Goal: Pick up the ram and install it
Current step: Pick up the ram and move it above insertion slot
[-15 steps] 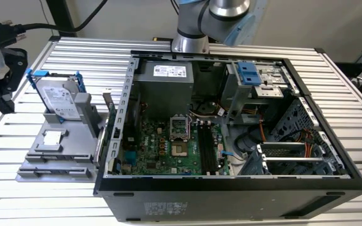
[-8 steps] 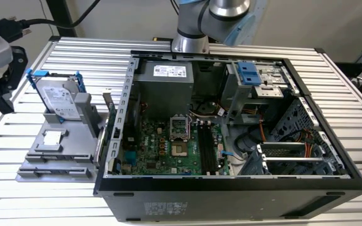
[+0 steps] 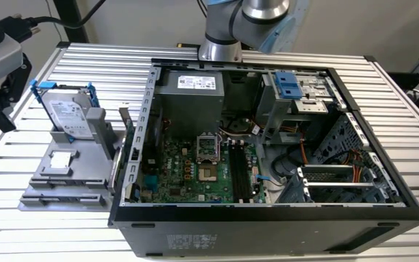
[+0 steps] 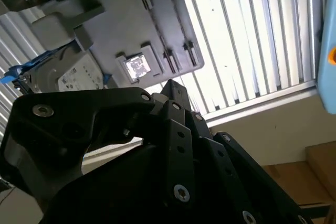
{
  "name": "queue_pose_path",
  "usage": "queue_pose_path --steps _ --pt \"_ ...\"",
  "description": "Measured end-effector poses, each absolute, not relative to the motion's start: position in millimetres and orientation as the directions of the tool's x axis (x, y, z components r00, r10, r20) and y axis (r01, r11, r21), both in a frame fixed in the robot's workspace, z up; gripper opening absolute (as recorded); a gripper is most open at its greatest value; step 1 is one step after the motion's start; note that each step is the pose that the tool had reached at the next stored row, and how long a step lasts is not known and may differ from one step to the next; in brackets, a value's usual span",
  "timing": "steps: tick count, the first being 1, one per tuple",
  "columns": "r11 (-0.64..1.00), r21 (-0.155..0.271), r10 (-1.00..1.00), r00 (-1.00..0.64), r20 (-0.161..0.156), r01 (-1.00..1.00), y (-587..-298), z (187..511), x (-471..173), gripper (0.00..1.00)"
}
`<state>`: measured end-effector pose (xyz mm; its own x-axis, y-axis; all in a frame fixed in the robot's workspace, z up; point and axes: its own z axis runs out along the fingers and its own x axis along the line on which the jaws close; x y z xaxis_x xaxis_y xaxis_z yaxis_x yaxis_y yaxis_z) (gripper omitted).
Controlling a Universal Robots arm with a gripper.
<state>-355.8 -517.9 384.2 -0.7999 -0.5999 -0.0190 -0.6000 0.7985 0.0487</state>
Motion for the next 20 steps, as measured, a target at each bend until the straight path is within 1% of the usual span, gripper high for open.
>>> queue_pose_path --steps 20 --pt "0.541 0.048 -0.840 -0.542 -0.018 -0.840 -517.5 384.2 -355.8 0.00"
